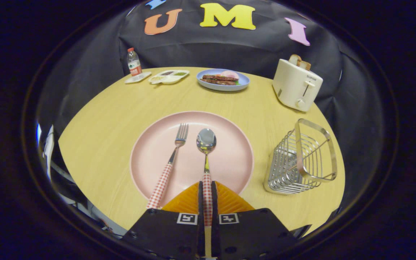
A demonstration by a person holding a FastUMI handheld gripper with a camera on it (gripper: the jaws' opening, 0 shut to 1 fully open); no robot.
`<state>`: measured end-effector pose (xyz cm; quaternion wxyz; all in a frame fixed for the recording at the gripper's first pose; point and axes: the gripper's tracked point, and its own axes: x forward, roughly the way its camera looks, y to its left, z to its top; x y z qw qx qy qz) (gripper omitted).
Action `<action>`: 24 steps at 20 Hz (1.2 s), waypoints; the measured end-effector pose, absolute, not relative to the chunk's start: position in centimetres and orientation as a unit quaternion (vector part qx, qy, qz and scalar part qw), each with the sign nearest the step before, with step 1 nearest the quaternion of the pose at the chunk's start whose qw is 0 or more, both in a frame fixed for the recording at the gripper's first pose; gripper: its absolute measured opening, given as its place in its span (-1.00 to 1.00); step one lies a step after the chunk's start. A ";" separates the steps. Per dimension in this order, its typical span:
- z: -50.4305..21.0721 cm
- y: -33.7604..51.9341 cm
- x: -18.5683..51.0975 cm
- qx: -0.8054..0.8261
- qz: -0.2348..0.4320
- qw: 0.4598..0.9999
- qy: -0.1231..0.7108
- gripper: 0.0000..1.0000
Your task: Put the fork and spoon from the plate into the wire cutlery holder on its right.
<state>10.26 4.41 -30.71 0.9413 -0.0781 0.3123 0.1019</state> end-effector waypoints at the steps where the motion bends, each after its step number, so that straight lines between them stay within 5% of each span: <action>1: -29.9 3.9 9.8 -0.076 0.101 0.942 0.312 -0.99; 14: -15.4 -5.3 6.3 0.008 0.043 0.918 0.394 -0.99; 24: -17.5 -9.4 4.0 0.032 0.022 0.848 0.529 -0.99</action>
